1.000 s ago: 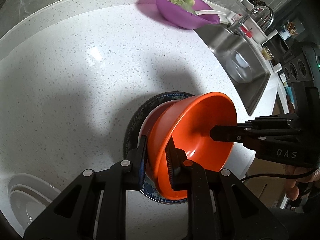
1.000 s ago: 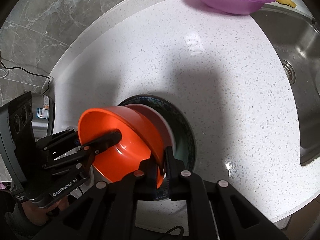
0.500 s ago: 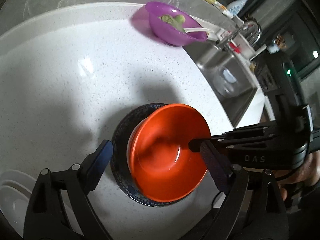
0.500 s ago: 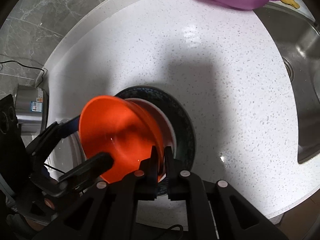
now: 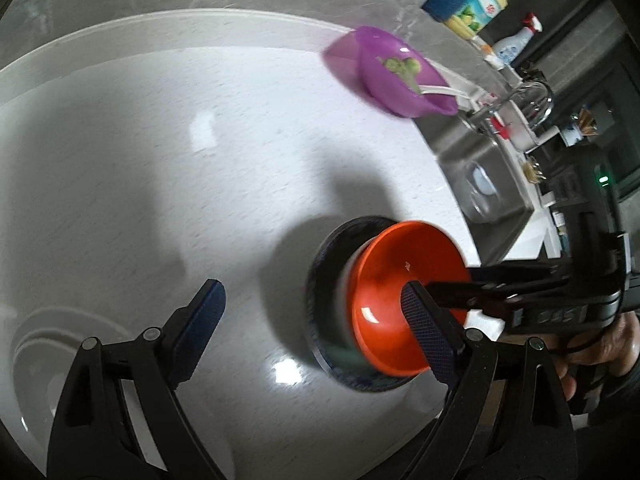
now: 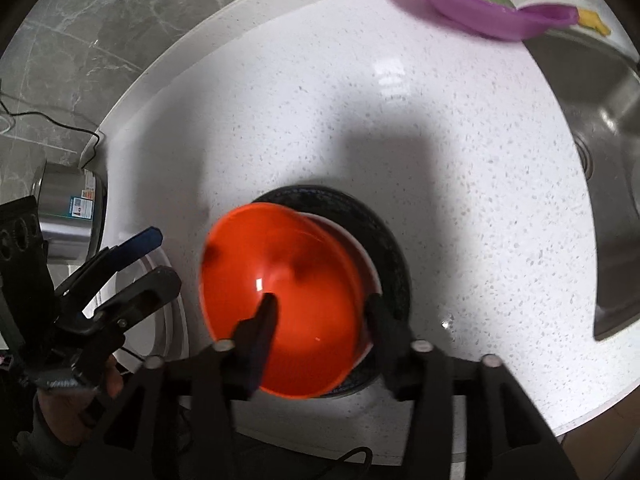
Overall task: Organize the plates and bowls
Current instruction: 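Lower the orange bowl into the white bowl and open both grippers, then close both grippers on the rims of the stacked bowls and plates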
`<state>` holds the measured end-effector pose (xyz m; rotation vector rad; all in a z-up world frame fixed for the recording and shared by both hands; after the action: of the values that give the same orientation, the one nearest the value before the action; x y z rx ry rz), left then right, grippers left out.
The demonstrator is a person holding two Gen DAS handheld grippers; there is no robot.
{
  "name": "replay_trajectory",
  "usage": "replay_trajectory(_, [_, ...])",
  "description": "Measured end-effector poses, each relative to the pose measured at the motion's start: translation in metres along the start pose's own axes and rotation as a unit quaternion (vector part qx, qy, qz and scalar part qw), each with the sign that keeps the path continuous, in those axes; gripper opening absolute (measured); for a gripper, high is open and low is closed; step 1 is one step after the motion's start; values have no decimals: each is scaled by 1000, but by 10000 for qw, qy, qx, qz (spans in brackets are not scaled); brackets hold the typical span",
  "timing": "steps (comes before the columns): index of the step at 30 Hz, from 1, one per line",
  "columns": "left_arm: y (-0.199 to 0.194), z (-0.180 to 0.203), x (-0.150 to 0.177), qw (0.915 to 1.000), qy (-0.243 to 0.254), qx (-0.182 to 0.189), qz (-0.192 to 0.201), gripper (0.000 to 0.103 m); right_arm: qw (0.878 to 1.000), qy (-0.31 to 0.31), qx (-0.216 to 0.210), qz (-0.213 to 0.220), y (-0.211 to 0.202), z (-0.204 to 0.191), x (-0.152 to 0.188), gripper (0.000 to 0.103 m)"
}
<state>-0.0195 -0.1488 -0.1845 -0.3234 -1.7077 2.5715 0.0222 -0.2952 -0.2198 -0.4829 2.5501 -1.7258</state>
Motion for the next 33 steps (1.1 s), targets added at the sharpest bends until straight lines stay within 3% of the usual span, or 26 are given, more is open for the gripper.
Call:
replay_trajectory(1, [0,-4,3,10000,-65,-13,-12,89,10000,-33,46,62,-4,-1,0,62])
replay_trajectory(4, [1,-13,13,9997,-214,61,-33,89,9998,-129,-124,127,-8,-1,0,65])
replay_trajectory(8, [5,-14,22,9997,-206,-43,-131,89,9990,-166,-384,140,-10,5,0,65])
replay_trajectory(11, [11,-19,29,9990,-316,-128,-281,89,9982,-134,-428,410,-29,24,0,65])
replay_trajectory(16, [17,-33,36,9968,-500,-434,-457,89,9987,69,32,512,-38,74,-3,44])
replay_trajectory(26, [41,-33,40,9935,-448,-786,-697,88,9988,-486,-63,25,3,55,5,40])
replay_trajectory(33, [63,-28,36,9940,-300,-697,-788,66,9966,-816,-7,73,19,55,-2,39])
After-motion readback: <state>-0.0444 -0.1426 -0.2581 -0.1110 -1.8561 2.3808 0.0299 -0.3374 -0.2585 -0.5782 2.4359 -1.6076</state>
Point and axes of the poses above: each gripper's, at about its wrist camera, not at the fingertips, and y roughly the way its jaws point, z to its right, x to its underside, the point moved 10 cm from there along y, roughly the way its jaws point, and after that the axes turned 12 degrees about -z, right-handed, at the moved point
